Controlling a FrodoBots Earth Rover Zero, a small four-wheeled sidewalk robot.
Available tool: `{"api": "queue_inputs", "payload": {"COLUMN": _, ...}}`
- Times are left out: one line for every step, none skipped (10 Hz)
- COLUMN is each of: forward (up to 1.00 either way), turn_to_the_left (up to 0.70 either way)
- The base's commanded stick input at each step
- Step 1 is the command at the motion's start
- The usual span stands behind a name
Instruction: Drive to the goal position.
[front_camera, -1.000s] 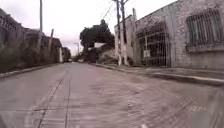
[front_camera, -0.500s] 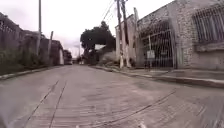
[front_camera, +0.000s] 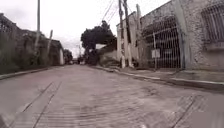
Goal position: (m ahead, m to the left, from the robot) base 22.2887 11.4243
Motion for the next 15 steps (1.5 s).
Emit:
{"api": "queue_inputs", "payload": {"forward": 1.0, "turn_to_the_left": 0.0}}
{"api": "queue_inputs", "payload": {"forward": 1.0, "turn_to_the_left": 0.0}}
{"api": "queue_inputs", "payload": {"forward": 1.0, "turn_to_the_left": 0.0}}
{"api": "queue_inputs", "payload": {"forward": 1.0, "turn_to_the_left": 0.0}}
{"api": "queue_inputs", "payload": {"forward": 1.0, "turn_to_the_left": 0.0}}
{"api": "queue_inputs", "payload": {"forward": 1.0, "turn_to_the_left": 0.0}}
{"api": "queue_inputs", "payload": {"forward": 1.0, "turn_to_the_left": 0.0}}
{"api": "queue_inputs", "payload": {"forward": 1.0, "turn_to_the_left": 0.0}}
{"api": "queue_inputs", "payload": {"forward": 1.0, "turn_to_the_left": 0.0}}
{"api": "queue_inputs", "payload": {"forward": 1.0, "turn_to_the_left": 0.0}}
{"api": "queue_inputs", "payload": {"forward": 1.0, "turn_to_the_left": 0.0}}
{"api": "queue_inputs", "payload": {"forward": 1.0, "turn_to_the_left": 0.0}}
{"api": "queue_inputs", "payload": {"forward": 1.0, "turn_to_the_left": 0.0}}
{"api": "queue_inputs", "payload": {"forward": 1.0, "turn_to_the_left": 0.0}}
{"api": "queue_inputs", "payload": {"forward": 1.0, "turn_to_the_left": 0.04}}
